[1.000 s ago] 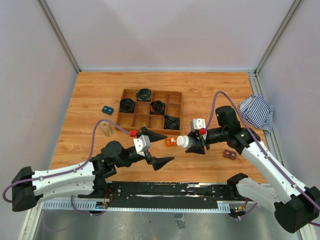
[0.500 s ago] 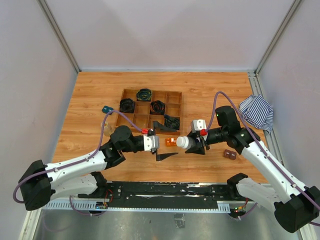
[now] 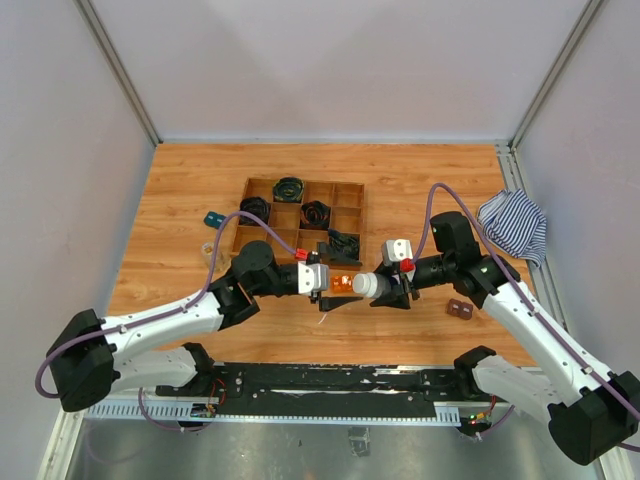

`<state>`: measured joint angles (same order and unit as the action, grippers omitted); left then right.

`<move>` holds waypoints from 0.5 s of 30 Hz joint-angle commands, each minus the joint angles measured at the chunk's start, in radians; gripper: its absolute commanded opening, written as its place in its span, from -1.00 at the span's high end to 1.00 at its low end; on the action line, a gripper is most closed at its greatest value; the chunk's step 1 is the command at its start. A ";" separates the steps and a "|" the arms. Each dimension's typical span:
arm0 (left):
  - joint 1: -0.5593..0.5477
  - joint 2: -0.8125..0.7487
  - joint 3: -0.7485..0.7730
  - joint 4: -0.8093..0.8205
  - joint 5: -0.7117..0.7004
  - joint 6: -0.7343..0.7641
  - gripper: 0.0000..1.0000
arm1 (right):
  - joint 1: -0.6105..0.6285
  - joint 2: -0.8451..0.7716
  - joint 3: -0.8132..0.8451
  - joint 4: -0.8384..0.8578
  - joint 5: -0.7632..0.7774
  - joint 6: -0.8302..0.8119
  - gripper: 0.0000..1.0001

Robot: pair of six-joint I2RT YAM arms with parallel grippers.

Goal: Sort the pills into containers
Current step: Unscrew the lid of the pill bottle.

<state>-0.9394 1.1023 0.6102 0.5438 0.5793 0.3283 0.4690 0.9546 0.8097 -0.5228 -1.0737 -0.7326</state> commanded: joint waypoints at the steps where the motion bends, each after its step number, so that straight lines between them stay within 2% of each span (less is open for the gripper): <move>1: 0.007 0.005 0.034 0.005 0.016 -0.007 -0.41 | -0.023 -0.007 0.016 -0.010 -0.029 -0.011 0.99; 5: 0.007 0.011 0.039 0.005 0.016 -0.013 -0.30 | -0.023 -0.007 0.016 -0.011 -0.028 -0.010 0.99; 11: 0.007 0.016 0.040 0.004 0.047 -0.065 0.15 | -0.023 -0.007 0.016 -0.011 -0.023 -0.010 0.99; 15: 0.007 0.010 0.015 0.058 0.043 -0.198 0.66 | -0.023 -0.007 0.018 -0.011 -0.022 -0.010 0.99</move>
<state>-0.9382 1.1168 0.6220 0.5297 0.6113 0.2543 0.4690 0.9546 0.8097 -0.5232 -1.0744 -0.7338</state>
